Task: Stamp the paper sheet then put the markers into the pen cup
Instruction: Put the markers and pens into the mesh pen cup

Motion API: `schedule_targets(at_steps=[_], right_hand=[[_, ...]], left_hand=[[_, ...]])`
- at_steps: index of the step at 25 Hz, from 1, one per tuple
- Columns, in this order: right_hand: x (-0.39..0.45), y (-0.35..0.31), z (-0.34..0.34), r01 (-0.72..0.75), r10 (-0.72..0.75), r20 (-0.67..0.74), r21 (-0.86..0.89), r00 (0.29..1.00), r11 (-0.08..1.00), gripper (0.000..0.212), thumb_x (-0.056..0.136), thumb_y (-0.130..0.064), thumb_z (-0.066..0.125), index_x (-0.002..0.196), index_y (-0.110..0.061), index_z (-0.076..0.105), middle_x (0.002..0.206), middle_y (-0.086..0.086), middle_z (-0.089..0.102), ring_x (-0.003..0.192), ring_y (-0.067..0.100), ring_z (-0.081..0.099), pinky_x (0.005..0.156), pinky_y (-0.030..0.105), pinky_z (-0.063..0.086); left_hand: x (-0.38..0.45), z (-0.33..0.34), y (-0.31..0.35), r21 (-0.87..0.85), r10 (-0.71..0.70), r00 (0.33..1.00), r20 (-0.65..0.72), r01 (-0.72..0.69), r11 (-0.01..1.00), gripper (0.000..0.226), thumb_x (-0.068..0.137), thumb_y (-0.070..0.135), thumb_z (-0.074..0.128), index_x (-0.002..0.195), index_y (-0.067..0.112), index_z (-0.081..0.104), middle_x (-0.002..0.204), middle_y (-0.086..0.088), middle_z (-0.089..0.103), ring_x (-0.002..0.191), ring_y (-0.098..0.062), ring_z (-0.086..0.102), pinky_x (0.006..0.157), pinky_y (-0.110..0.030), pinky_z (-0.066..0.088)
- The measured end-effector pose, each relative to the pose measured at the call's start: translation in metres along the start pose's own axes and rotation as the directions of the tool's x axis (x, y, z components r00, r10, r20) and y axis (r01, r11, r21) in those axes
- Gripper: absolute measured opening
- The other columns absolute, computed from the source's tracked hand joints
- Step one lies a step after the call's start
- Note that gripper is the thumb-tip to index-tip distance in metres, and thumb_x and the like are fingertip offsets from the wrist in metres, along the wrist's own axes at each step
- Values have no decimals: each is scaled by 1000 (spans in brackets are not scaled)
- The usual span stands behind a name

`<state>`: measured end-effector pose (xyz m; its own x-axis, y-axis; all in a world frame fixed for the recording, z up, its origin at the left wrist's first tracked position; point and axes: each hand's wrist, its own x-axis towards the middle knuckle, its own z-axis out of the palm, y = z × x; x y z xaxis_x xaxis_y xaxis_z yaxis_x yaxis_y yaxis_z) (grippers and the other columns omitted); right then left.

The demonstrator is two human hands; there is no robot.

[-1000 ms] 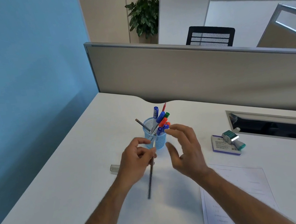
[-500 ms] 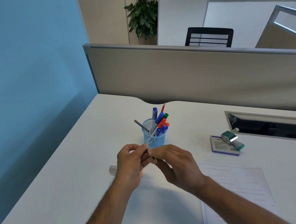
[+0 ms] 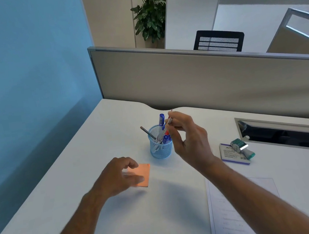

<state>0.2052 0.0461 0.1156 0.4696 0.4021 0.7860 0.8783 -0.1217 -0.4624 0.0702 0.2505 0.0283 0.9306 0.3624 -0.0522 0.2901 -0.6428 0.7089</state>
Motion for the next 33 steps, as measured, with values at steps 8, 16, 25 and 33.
schedule_targets(at_steps=[8,16,25,33], right_hand=[[-13,13,21,133,-68,229,-284,971,949,28,78,4,74,103,-5,67,82,14,71,62,32,62,54,32,53],[-27,20,18,148,-84,189,-356,978,923,31,77,-18,78,106,-10,71,94,11,69,73,24,59,54,30,51],[-61,-6,24,-343,319,316,25,894,939,38,74,-43,79,98,-23,57,86,-11,67,68,6,62,60,13,53],[-25,-17,10,-171,168,31,187,985,967,23,74,-14,82,86,-5,65,80,-7,68,68,7,64,64,24,56]], left_hand=[[1,6,-21,283,114,987,116,-143,948,42,66,42,82,105,34,71,103,15,64,99,-9,54,89,-32,45],[3,17,7,-183,74,991,-113,-94,979,37,56,35,89,87,38,70,84,18,71,73,-7,65,67,-23,52],[1,37,55,-195,324,887,-327,-399,896,36,67,52,75,90,27,65,82,21,67,79,-9,65,61,-9,49],[11,28,26,-88,60,954,-295,-90,992,55,55,56,87,95,34,57,90,17,63,81,-9,60,63,-21,49]])
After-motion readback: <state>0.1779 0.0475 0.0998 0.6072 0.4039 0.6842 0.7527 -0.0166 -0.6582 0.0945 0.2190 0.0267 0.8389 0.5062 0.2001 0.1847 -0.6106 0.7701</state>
